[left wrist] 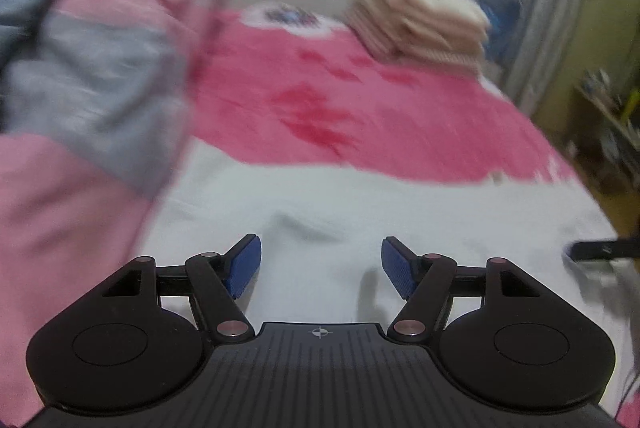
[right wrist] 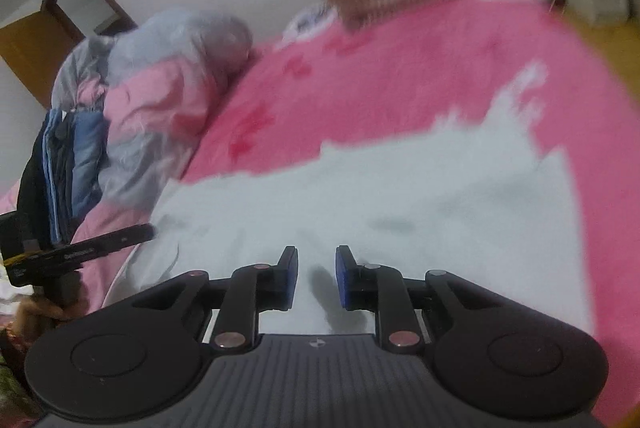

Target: Fold clothes

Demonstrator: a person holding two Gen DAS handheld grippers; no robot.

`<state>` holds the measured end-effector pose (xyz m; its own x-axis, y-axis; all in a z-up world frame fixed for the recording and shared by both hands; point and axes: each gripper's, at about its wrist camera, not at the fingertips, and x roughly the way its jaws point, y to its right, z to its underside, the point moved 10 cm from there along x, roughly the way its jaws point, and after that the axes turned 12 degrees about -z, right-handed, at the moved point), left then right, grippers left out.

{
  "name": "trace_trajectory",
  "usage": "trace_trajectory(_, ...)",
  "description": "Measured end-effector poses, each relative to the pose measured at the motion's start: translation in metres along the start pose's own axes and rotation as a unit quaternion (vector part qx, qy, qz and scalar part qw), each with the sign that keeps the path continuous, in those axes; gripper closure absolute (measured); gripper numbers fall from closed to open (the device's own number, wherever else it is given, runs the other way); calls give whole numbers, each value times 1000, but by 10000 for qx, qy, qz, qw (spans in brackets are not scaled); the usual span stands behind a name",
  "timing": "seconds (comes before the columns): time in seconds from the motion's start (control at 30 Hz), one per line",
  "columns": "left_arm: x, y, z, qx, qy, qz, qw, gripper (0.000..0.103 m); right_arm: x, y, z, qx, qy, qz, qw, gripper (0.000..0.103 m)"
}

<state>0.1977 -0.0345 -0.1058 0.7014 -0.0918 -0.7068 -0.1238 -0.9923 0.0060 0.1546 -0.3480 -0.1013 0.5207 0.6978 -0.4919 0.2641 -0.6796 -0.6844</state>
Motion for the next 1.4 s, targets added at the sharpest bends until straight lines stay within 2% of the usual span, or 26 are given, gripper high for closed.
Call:
trace_trajectory(0.03,11,4,3,51,-72,-76,9999,36,4,9,-1,230,76,-40,9997,85)
trace_trajectory(0.1,26,0,0,-112,-95,-176,9997,39,3,21,-9,760,381,-227,9961,85)
trace_trajectory(0.17,30,-8,-10,-512,-35,-62,9987,39,-4,29,-16,1091,647,-286,9915,83)
trace_trajectory(0.23,27,-19,-16,-1031,-178,130,9944,39,-12,36,-22,1381,874,-346,9859,83)
trace_trajectory(0.3,19,-31,-20,-1483,-280,272,9882,39,-19,33,-19,1456,893,-416,9844,82)
trace_trajectory(0.33,12,-36,-21,-1507,-258,210,9880,37,-22,30,-18,1479,888,-485,9838,82)
trace_trajectory(0.47,-22,-41,-15,-1073,-271,-50,9938,37,-15,4,-4,1524,617,-1000,9813,82)
trace_trajectory(0.57,-47,-27,-1,-270,-321,-236,9988,36,-3,-14,9,1607,355,-1350,9771,81)
trace_trajectory(0.67,-65,-9,28,345,-490,-244,9979,36,8,-28,21,1670,113,-1622,9725,81)
trace_trajectory(0.77,-66,-15,70,367,-935,-398,9941,36,7,-13,34,1573,89,-1235,9798,86)
trace_trajectory(0.83,-67,-32,92,186,-1103,-590,9920,36,-16,0,36,1440,252,-982,9844,90)
trace_trajectory(0.9,-81,-48,103,-129,-1002,-547,9934,36,-41,13,37,1305,425,-664,9883,91)
trace_trajectory(1.0,-91,-64,114,-243,-1059,-729,9914,36,-83,24,32,1086,816,-2,9907,89)
trace_trajectory(1.07,-93,-68,119,-245,-1055,-791,9910,36,-96,8,27,641,901,144,9938,87)
trace_trajectory(1.1,-93,-68,119,-216,-1063,-805,9908,36,-95,-7,26,346,840,109,9958,87)
trace_trajectory(1.2,-90,-66,117,-93,-1087,-897,9900,34,-57,-60,34,-503,233,-324,9979,87)
trace_trajectory(1.3,-91,-64,118,-27,-1114,-962,9891,34,-8,-110,62,-1244,-508,-714,9884,87)
trace_trajectory(1.4,-94,-67,120,-101,-1107,-962,9891,34,18,-122,104,-1485,-1203,-755,9787,87)
